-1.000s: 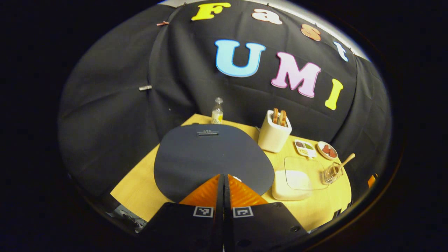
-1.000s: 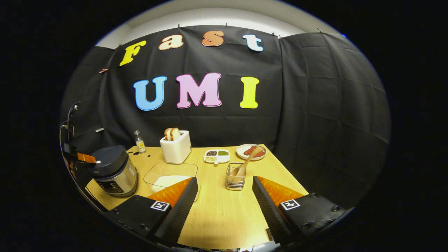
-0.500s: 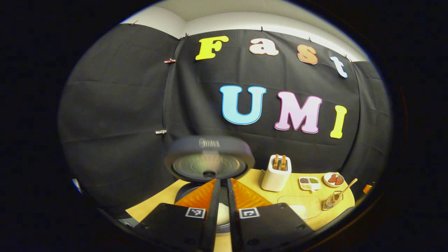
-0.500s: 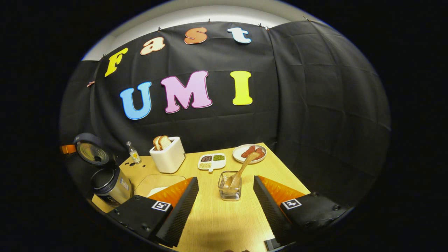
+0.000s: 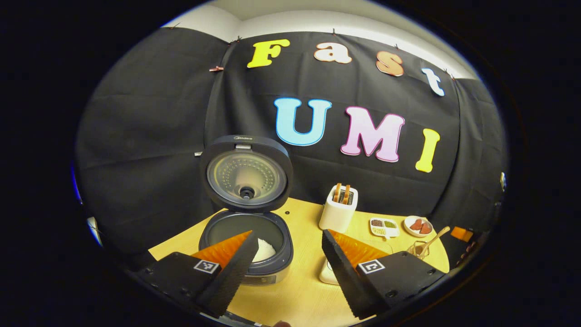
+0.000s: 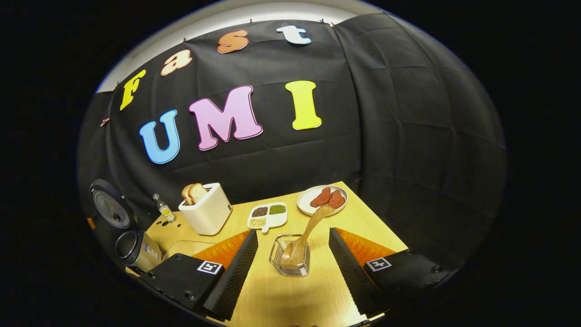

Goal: Close the left gripper, press the button to open the rice cooker; take a wooden spoon from the chopstick holder with the right hand, scoop a spoonful of rice and pour it into the rice cooker, then put the wooden spoon back into the chopstick holder.

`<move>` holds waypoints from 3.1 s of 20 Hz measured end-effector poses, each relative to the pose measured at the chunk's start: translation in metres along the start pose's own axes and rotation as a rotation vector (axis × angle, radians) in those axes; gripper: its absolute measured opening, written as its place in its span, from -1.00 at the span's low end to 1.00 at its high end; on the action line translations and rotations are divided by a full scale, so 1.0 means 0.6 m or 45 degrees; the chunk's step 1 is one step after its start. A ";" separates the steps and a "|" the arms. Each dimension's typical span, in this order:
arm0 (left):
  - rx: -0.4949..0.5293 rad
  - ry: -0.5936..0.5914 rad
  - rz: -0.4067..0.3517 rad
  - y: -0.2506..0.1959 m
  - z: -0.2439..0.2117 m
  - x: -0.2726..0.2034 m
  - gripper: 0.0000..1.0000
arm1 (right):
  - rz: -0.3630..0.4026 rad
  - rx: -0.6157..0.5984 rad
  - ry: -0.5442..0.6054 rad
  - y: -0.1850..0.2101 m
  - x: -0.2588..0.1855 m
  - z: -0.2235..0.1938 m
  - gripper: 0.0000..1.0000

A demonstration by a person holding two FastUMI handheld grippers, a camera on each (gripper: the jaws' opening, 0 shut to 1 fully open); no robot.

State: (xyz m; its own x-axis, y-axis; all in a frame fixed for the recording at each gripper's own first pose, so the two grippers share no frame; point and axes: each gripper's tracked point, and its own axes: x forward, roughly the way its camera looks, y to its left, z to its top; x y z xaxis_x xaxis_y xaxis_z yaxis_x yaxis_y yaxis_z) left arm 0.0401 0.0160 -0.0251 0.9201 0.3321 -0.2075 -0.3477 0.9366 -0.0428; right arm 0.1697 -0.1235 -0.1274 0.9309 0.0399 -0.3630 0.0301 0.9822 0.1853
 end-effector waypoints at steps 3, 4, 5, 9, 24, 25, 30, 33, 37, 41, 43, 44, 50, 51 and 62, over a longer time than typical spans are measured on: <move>0.059 0.036 0.004 -0.034 -0.030 -0.015 0.92 | -0.011 0.062 0.046 -0.016 0.049 -0.006 0.97; 0.067 0.056 0.012 -0.042 -0.043 -0.018 0.91 | -0.027 0.085 0.056 -0.025 0.065 -0.008 0.97; 0.066 0.082 0.011 -0.053 -0.059 -0.022 0.91 | -0.042 0.110 0.066 -0.033 0.079 -0.012 0.97; 0.087 0.168 0.046 -0.073 -0.104 -0.037 0.91 | -0.092 0.225 0.127 -0.059 0.141 -0.028 0.97; -0.039 0.275 0.135 -0.086 -0.157 -0.055 0.92 | -0.058 0.468 0.277 -0.029 0.258 -0.081 0.05; -0.048 0.293 0.123 -0.095 -0.170 -0.057 0.92 | -0.059 0.497 0.304 -0.028 0.260 -0.089 0.05; -0.031 0.363 0.084 -0.110 -0.201 -0.056 0.91 | -0.115 0.517 0.322 -0.061 0.267 -0.089 -0.74; -0.024 0.355 0.066 -0.110 -0.194 -0.052 0.92 | -0.095 0.457 0.306 -0.049 0.258 -0.093 -0.70; -0.027 0.335 0.049 -0.102 -0.184 -0.044 0.92 | -0.046 0.378 0.215 -0.026 0.233 -0.049 -0.75; -0.034 0.315 0.027 -0.088 -0.176 -0.039 0.92 | -0.050 0.349 0.111 -0.013 0.195 0.012 -0.75; -0.035 0.306 0.010 -0.078 -0.173 -0.037 0.92 | -0.044 0.347 0.070 0.000 0.174 0.041 -0.75; -0.037 0.300 -0.004 -0.073 -0.171 -0.037 0.92 | -0.040 0.341 0.059 0.008 0.164 0.049 -0.75; -0.023 0.305 -0.086 -0.024 -0.186 -0.034 0.92 | 0.012 0.241 0.028 0.100 0.101 0.068 -0.75; -0.010 0.315 -0.110 -0.016 -0.190 -0.034 0.91 | 0.026 0.233 0.021 0.121 0.091 0.072 -0.75; 0.026 0.296 -0.266 0.085 -0.187 -0.009 0.92 | 0.185 0.139 0.042 0.359 0.078 0.043 -0.75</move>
State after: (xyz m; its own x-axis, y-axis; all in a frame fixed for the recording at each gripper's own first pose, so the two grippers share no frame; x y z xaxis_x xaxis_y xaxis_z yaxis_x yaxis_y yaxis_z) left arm -0.0031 0.0494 -0.1358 0.9047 0.0999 -0.4142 -0.1495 0.9847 -0.0891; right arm 0.2289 0.0850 -0.0811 0.9160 0.1880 -0.3544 -0.0633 0.9400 0.3352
